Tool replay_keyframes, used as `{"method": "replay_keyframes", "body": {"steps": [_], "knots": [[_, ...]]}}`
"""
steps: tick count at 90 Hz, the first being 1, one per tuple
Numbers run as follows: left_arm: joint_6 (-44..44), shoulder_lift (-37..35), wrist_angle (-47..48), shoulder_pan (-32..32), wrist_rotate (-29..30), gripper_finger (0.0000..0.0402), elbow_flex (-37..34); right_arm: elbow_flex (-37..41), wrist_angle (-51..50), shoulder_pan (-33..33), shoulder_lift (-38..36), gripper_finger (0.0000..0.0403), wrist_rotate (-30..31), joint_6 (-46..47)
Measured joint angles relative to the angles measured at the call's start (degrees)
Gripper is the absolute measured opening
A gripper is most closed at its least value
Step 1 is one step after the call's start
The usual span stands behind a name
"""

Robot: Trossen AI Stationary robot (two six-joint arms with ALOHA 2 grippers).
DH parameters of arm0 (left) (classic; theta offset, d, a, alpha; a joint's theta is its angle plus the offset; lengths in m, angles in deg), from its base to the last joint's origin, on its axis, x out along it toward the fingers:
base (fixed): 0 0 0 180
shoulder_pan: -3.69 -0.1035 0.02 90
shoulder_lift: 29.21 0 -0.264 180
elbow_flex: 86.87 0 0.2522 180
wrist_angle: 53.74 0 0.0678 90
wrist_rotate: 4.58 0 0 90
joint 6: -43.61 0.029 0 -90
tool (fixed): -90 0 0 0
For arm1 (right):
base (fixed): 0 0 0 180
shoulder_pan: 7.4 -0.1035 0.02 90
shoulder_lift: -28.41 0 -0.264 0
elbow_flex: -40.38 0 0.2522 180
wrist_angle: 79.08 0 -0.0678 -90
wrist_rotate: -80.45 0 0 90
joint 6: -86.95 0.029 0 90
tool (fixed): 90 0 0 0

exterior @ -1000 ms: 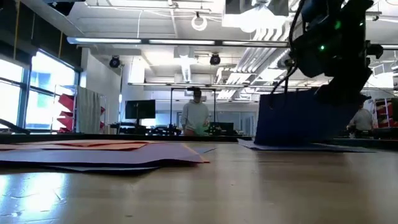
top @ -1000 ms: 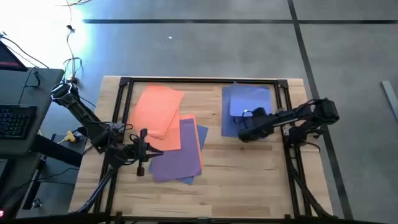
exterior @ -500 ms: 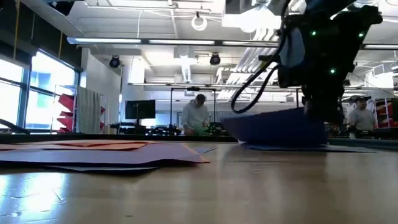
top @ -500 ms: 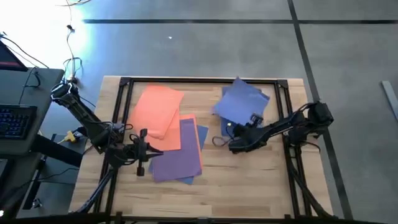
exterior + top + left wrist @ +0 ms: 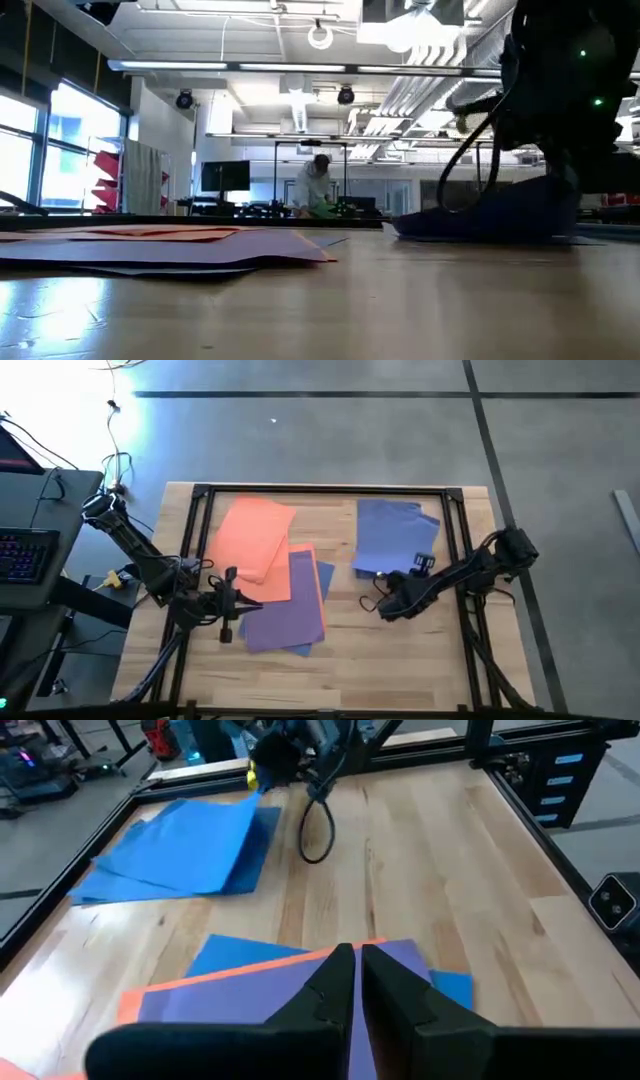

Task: Organize paper
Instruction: Stack the blue paper on top of the blue paper

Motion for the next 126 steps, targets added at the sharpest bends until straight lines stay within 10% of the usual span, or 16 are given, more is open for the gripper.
{"method": "replay_keyframes", "body": {"steps": [27, 46, 81, 126], "knots": [[0.59, 0.0, -0.19, 0.0, 0.27, 0.0, 0.0, -4.75, 15.51, 5.44, -0.02, 0.0, 12.58, -13.42], [0.63, 0.0, -0.14, 0.0, 0.27, 0.0, 0.0, -6.32, 35.4, 1.19, -0.04, 0.0, -7.58, -43.62], [1.15, 0.0, -0.09, 0.0, 0.01, 0.0, 0.0, -0.61, 3.22, -3.69, -0.07, 0.0, -6.4, -1.04], [2.54, 0.24, -0.23, -0.02, 0.23, 0.0, 0.0, 5.42, 9.19, -0.52, -0.07, 0.0, 0.81, -6.08]]}}
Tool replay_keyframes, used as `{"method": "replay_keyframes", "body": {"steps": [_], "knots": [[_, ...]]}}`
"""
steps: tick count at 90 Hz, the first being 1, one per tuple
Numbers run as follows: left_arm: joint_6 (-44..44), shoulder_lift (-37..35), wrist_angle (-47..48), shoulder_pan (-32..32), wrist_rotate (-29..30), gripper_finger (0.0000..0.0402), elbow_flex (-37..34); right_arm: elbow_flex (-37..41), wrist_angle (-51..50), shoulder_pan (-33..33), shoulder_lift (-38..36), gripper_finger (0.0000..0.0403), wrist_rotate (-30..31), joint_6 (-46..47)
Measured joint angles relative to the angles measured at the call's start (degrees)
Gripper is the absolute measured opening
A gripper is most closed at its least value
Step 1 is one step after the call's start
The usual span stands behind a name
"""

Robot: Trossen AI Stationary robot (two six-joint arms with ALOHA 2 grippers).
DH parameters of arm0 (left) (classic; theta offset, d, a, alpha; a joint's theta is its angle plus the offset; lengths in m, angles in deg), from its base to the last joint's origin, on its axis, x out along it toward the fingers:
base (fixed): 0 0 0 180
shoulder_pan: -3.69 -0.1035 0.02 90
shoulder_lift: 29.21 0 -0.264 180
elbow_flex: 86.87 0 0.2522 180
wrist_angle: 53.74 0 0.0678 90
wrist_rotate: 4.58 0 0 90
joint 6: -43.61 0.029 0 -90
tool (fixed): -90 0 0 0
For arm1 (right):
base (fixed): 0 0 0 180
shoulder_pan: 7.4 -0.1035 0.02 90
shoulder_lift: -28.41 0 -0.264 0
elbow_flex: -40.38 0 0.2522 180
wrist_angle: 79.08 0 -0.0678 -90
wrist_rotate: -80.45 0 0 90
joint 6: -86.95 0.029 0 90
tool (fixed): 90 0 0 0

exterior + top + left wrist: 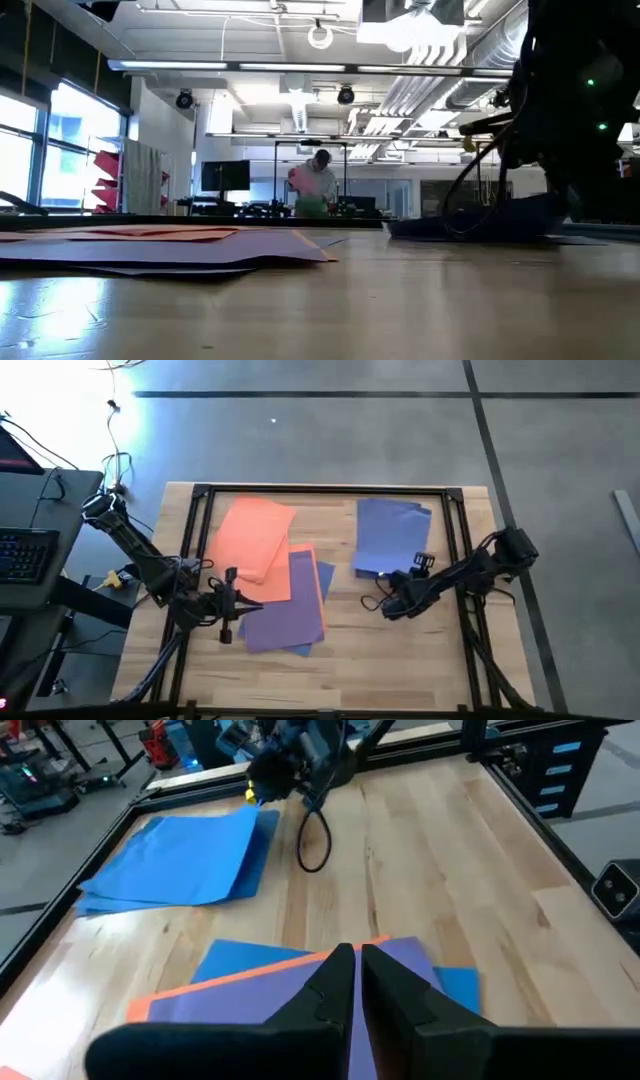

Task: Organize paper
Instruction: Stack the blue paper on top of the blue paper

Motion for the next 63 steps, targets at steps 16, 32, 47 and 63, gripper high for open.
{"method": "replay_keyframes", "body": {"steps": [16, 32, 47, 63], "knots": [[-0.67, 0.0, 0.08, -0.02, -0.24, 0.0, 0.0, 0.09, 1.32, -1.51, 0.0, 0.0, -1.03, -5.27], [-0.92, 0.02, 0.09, -0.02, -0.04, 0.0, 0.0, 2.71, -3.02, -1.37, 0.0, 0.0, -2.31, -7.2], [-0.93, 0.02, 0.11, -0.04, -0.02, 0.0, 0.0, 4.82, -3.1, 1.11, 0.0, 0.0, -3.47, -8.9], [-0.94, 0.02, 0.09, -0.04, 0.02, 0.0, 0.0, 4.92, -5.68, 2.27, 0.0, 0.0, -4.14, -9.86]]}}
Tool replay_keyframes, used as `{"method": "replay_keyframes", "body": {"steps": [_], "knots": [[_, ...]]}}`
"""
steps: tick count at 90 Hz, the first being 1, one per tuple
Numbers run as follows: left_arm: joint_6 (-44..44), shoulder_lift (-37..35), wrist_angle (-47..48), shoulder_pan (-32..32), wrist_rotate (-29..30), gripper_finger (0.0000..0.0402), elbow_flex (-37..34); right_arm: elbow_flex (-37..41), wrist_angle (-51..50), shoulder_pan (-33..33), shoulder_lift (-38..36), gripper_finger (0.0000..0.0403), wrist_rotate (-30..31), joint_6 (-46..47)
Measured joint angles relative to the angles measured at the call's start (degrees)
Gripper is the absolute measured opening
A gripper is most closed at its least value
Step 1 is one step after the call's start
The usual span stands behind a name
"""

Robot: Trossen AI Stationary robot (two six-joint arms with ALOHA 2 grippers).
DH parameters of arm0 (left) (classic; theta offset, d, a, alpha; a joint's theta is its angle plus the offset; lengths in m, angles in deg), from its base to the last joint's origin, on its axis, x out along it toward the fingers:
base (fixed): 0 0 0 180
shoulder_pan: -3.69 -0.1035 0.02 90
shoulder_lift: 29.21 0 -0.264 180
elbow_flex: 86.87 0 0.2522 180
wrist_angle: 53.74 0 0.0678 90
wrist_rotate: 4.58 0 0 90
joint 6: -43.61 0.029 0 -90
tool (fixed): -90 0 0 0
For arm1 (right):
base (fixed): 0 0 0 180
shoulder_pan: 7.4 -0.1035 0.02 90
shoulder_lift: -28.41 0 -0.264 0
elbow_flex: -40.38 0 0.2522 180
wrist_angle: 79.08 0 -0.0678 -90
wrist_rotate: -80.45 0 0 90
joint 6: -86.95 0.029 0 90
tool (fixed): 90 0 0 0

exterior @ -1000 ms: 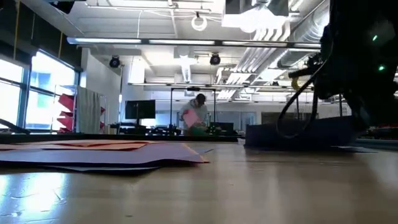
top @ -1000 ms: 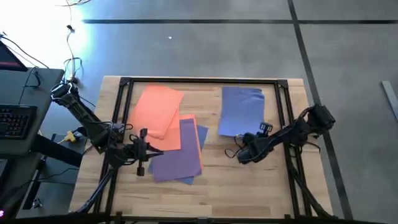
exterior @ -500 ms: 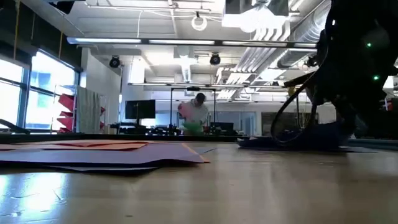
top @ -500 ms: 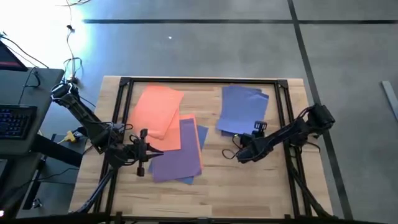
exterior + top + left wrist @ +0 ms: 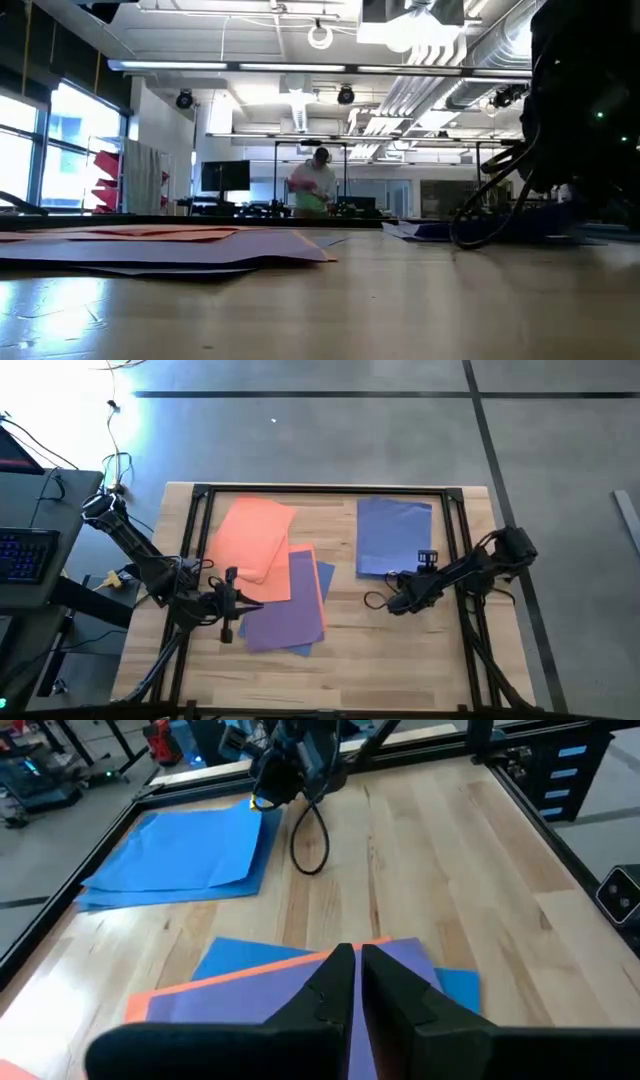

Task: Organize paper
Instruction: Stack the blue paper on top of the blue paper

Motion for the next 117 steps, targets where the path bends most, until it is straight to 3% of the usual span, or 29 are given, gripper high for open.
{"method": "replay_keyframes", "body": {"steps": [30, 54, 71, 87, 96, 104, 117], "knots": [[-0.02, 0.0, -0.01, 0.0, 0.0, 0.0, 0.0, -0.49, -2.99, -3.86, 0.53, 0.0, 0.13, -5.27], [0.0, 0.0, 0.0, 0.0, 0.22, 0.0, 0.0, -1.52, -3.52, -7.69, 9.3, 0.0, 1.69, -5.25], [0.94, 0.0, -0.06, 0.0, 1.69, 0.0, 0.0, -6.82, -4.18, -7.39, 15.58, 0.0, 6.67, -5.71], [0.96, 0.0, -0.07, 0.0, 1.75, 0.0, 0.0, -14.03, -4.0, -7.34, 16.28, 0.0, 16.86, -8.65], [0.96, 0.0, -0.07, 0.0, 1.74, 0.0, 0.0, -18.24, -2.8, -8.66, 16.28, 0.0, 19.39, -12.74], [0.93, 0.0, -0.01, 0.0, 1.73, 0.0, 0.0, -19.84, -1.0, -10.13, 16.28, 0.0, 17.69, -17.49], [0.2, 0.0, 0.02, 0.0, 1.64, 0.0, 0.0, -17.11, -3.58, -10.69, 16.26, 0.0, 7.25, -20.23]]}}
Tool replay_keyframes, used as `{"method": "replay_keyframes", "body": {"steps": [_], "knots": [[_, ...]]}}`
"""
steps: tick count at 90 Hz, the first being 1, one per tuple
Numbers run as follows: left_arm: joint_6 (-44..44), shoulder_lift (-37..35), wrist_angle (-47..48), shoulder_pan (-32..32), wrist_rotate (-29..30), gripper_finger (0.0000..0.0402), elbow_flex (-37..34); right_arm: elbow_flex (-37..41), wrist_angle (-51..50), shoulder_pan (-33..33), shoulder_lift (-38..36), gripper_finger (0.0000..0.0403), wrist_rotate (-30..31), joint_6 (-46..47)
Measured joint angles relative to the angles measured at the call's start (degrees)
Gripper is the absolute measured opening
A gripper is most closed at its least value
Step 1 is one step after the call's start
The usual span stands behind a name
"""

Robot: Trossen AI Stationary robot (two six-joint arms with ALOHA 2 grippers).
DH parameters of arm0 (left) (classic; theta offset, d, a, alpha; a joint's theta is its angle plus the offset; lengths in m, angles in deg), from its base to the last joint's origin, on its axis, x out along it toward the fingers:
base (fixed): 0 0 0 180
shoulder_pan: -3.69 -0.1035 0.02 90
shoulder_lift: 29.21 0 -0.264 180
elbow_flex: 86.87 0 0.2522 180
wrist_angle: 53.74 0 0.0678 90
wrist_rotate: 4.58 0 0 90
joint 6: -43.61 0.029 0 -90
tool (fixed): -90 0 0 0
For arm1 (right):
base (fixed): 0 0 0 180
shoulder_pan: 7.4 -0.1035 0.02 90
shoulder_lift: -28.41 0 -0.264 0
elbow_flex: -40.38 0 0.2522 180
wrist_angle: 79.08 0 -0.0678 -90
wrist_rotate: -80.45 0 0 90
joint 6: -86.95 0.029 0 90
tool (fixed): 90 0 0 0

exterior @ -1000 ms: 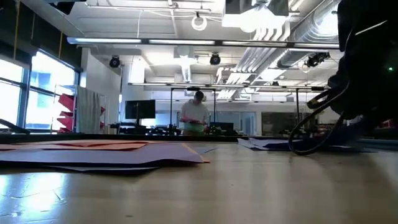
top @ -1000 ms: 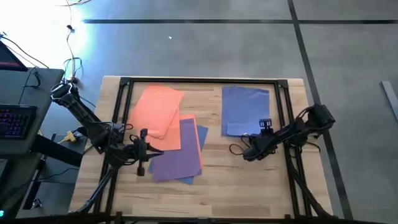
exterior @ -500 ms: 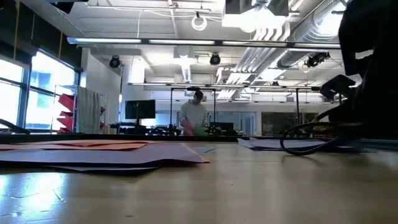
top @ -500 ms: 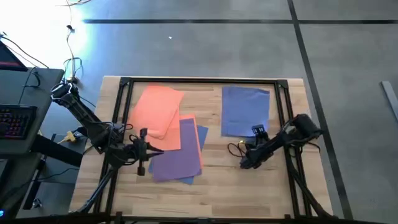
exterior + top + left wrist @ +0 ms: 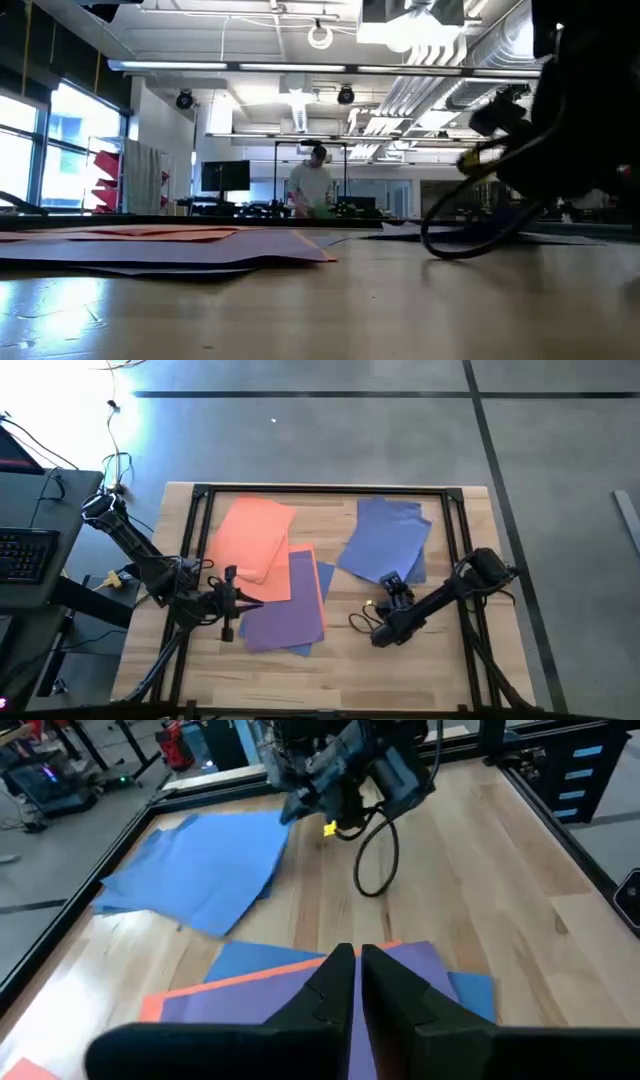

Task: Organize paper
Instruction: Stack the blue paper on top of the blue paper

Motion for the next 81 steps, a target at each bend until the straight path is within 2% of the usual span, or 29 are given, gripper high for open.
{"method": "replay_keyframes", "body": {"steps": [12, 25, 37, 50, 63, 72, 81], "knots": [[-0.59, 0.13, 0.11, 0.0, -0.1, 0.0, 0.0, 5.13, -2.48, 0.74, 0.0, 0.0, -10.09, 3.22], [-0.29, 0.13, 0.07, 0.0, -0.11, 0.0, 0.0, 9.08, -4.43, 1.67, -0.02, 0.0, -12.17, 9.47], [-0.28, 0.13, 0.0, 0.0, -0.11, 0.0, 0.0, 9.79, -6.27, 1.95, -0.02, 0.0, -9.92, 10.36], [-1.07, 1.06, -0.57, -0.21, 0.36, 0.0, 0.0, 9.1, -10.35, 1.95, -0.02, 0.0, -2.54, 14.63], [-0.2, 4.11, -5.3, -2.7, 0.84, 0.0, 0.0, 7.72, -14.18, 1.95, -0.02, 0.0, 5.27, 21.05], [1.49, 6.41, -7.81, -4.84, -1.6, 0.0, 0.0, 7.69, -14.21, 1.6, -0.02, 0.0, 5.12, 21.3], [2.23, 8.36, -7.9, -6.48, -3.59, 0.0, 0.0, 7.69, -12.24, 0.79, -0.02, 0.0, 0.89, 17.83]]}}
